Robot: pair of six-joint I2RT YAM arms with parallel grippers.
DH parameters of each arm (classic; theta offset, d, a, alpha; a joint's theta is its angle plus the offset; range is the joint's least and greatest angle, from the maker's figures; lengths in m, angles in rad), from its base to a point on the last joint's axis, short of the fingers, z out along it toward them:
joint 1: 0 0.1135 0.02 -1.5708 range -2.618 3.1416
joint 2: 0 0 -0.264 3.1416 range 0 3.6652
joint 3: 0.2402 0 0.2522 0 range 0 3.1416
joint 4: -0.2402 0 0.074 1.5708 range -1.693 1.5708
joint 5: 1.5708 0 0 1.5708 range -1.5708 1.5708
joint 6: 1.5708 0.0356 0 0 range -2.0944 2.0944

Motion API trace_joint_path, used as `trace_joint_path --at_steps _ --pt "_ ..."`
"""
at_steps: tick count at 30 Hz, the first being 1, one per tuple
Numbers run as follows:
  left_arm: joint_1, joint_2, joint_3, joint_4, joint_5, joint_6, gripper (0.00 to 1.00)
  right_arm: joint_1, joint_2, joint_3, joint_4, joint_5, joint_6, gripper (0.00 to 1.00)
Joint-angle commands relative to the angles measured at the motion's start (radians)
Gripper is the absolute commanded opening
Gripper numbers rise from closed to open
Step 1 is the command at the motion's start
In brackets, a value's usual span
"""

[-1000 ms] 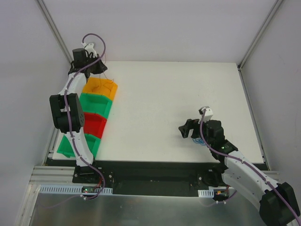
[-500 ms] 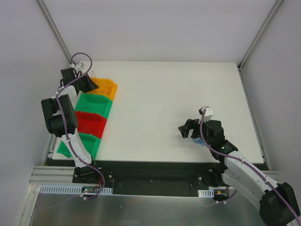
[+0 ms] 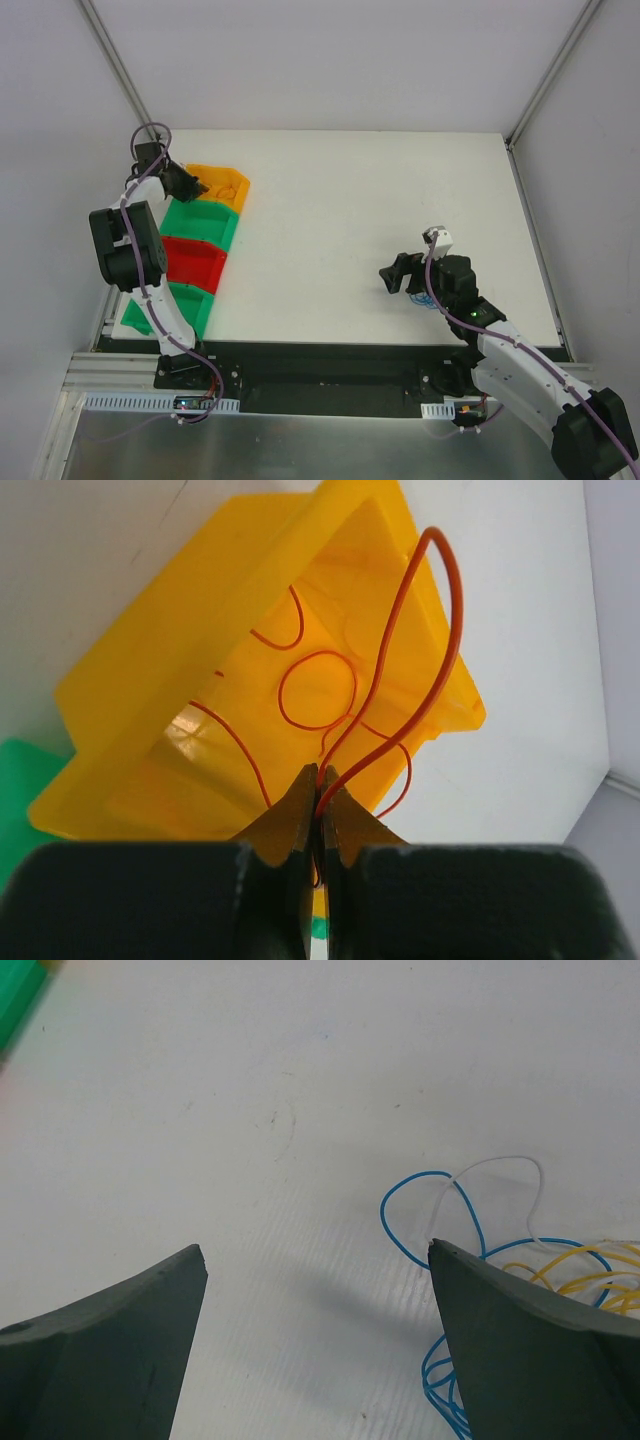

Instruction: Untangle the cables

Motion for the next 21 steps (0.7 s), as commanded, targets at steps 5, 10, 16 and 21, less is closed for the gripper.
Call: trace_joint_path --at_steps 5,10,16,21 --pt "-0.069 -0.031 0.076 -0.172 -0.192 -0.302 0.0 0.002 -0.011 0.007 0.04 -0.017 -0.002 0.95" --pt "-0.072 0.021 0.14 -0.221 -0.23 -0.351 0.0 0.002 -0.011 0.006 0.038 -0.017 -0.002 0.95" --pt "-0.072 0.066 0.19 -0.223 -0.134 -0.379 0.1 0.002 -0.017 0.006 0.038 -0.02 -0.002 0.95" --pt "-0.071 -0.007 0.165 -0.223 -0.184 -0.327 0.3 0.002 -0.019 0.007 0.036 -0.026 -0.002 0.95"
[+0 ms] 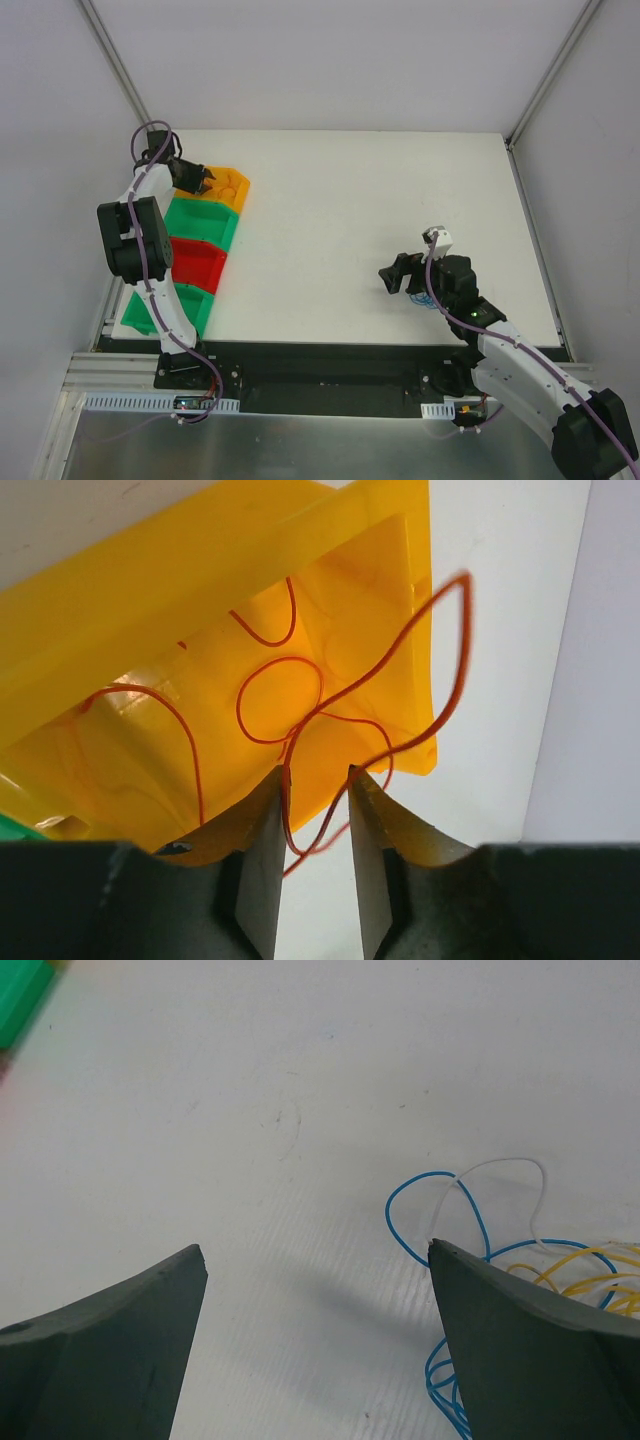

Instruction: Untangle the cables

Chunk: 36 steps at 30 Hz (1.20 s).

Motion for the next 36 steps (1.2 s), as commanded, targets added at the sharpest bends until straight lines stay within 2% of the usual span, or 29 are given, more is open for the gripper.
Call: trace_joint_path --at_steps 1,6,7,13,16,19,22,24,27,30,36 --pt "0.002 -0.086 -0.002 -0.021 -0.033 0.031 0.35 0.002 -0.016 0.006 0.037 -0.016 -0.002 0.95" --pt "0.002 -0.169 -0.028 -0.03 -0.079 0.103 0.5 0.0 -0.017 0.006 0.038 -0.017 -0.002 0.95" --pt "0.002 -0.186 -0.035 -0.033 -0.089 0.116 0.58 0.002 -0.017 0.006 0.038 -0.017 0.0 0.95" --pt "0.002 -0.263 -0.069 -0.044 -0.209 0.221 0.57 0.002 -0.02 0.004 0.038 -0.014 0.0 0.95" --pt "-0.01 -0.244 -0.043 -0.042 -0.194 0.3 0.56 0.002 -0.017 0.006 0.038 -0.016 0.001 0.95" --pt "-0.053 -0.169 0.07 -0.048 -0.128 0.503 0.57 0.002 -0.013 0.007 0.04 -0.017 0.001 0.95" --pt "-0.102 -0.119 0.119 -0.05 -0.178 0.642 0.57 0.002 -0.008 0.007 0.04 -0.017 0.001 0.95" --pt "-0.123 -0.096 0.133 -0.05 -0.233 0.683 0.58 0.002 -0.005 0.006 0.041 -0.013 0.0 0.95" --pt "-0.126 -0.047 0.164 -0.05 -0.235 0.693 0.56 0.002 0.003 0.007 0.045 -0.013 0.0 0.95" --pt "-0.126 -0.013 0.182 -0.05 -0.269 0.688 0.4 0.002 0.012 0.007 0.046 -0.014 0.0 0.95" --pt "-0.128 0.076 0.256 -0.05 -0.338 0.729 0.24 0.002 0.015 0.007 0.048 -0.013 -0.002 0.95"
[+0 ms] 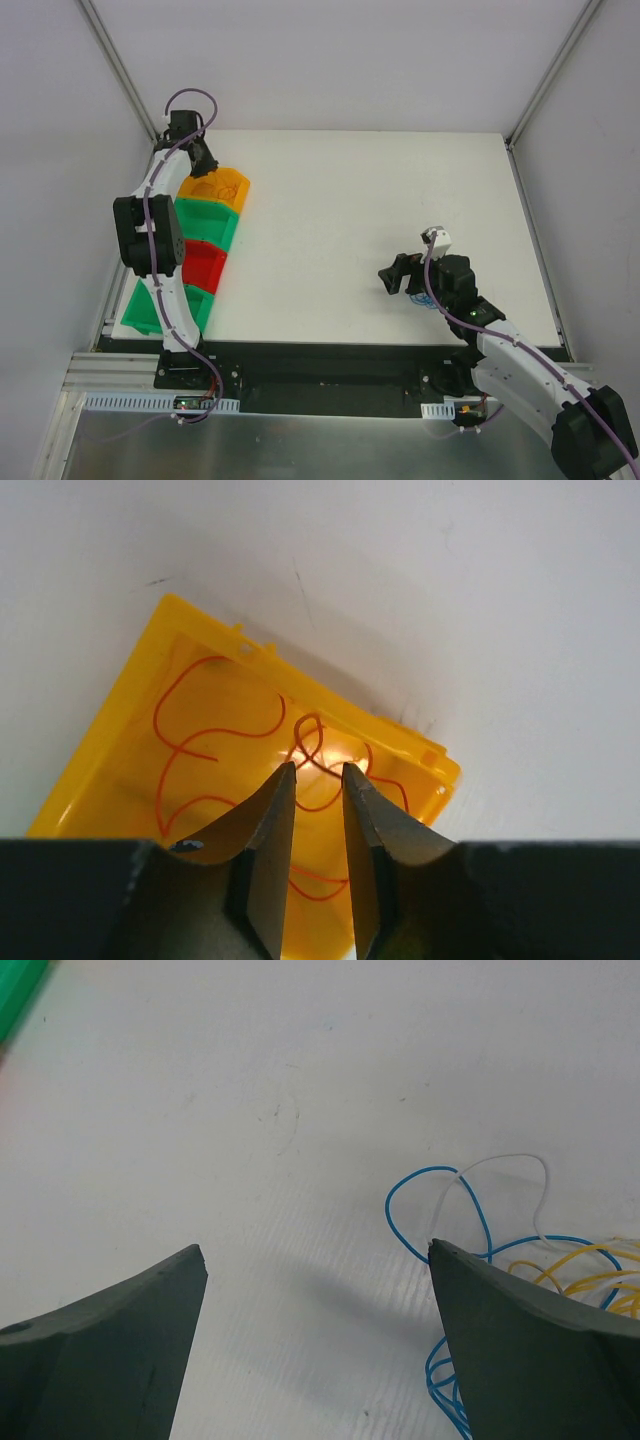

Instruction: Untangle the cables

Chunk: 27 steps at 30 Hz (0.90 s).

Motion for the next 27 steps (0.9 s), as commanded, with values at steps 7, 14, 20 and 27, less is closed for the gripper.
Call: trace_joint_path --at_steps 7,14,20,27 --pt "0.022 0.087 0.097 -0.01 -0.139 0.102 0.14 0.002 0.003 0.009 0.046 -0.001 -0.005 0.95" --pt "0.043 -0.042 -0.004 -0.053 -0.188 0.022 0.48 0.004 0.055 0.099 -0.07 0.028 0.044 0.95" --pt "0.019 -0.275 -0.089 -0.053 -0.083 -0.067 0.73 0.004 0.107 0.371 -0.519 0.085 0.11 0.93" --pt "-0.09 -0.485 -0.169 -0.044 0.085 -0.131 0.82 -0.018 0.071 0.478 -0.846 0.237 0.249 0.94"
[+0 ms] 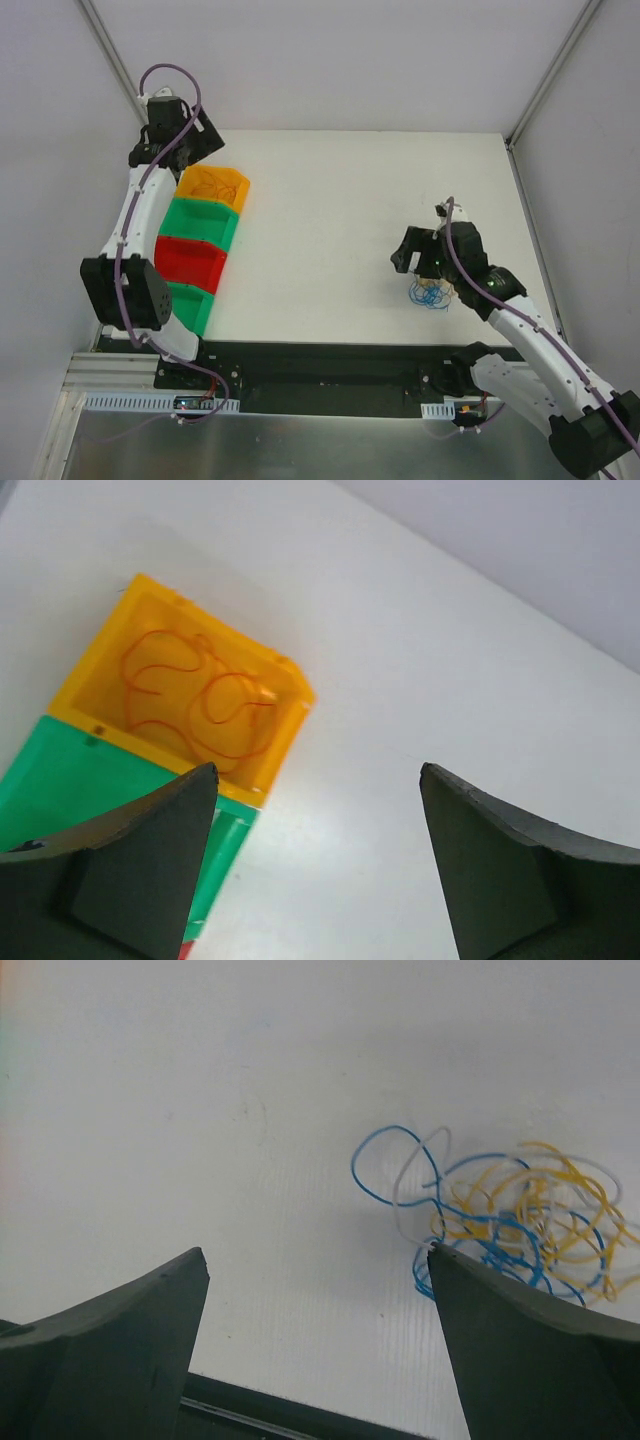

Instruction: Untangle the cables

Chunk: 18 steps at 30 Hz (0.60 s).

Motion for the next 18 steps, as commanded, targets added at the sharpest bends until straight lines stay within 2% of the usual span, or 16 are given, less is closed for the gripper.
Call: trace_joint_path --at_steps 1,3,6,8,12,15,18 --pt "-0.063 -0.137 -0.076 0.022 0.148 -0.08 0.82 -0.022 -0.018 0.045 -0.324 0.118 0.136 0.94" --pt "-0.081 -0.178 -0.127 0.062 0.196 -0.091 0.82 -0.037 -0.022 0.045 -0.373 0.14 0.167 0.93" --pt "-0.115 -0.235 -0.2 0.109 0.179 -0.109 0.81 -0.048 -0.05 0.033 -0.378 0.106 0.155 0.94" --pt "-0.149 -0.249 -0.248 0.163 0.216 -0.102 0.8 -0.049 -0.073 0.036 -0.404 0.126 0.17 0.93" --pt "-0.221 -0.183 -0.205 0.174 0.4 -0.091 0.73 -0.066 -0.142 0.021 -0.425 0.199 0.219 0.95" --pt "-0.276 -0.154 -0.194 0.185 0.507 -0.092 0.7 -0.115 -0.136 -0.007 -0.426 0.247 0.253 0.95" --pt "-0.375 -0.149 -0.211 0.214 0.554 -0.057 0.7 -0.187 -0.114 -0.05 -0.368 0.175 0.259 0.91"
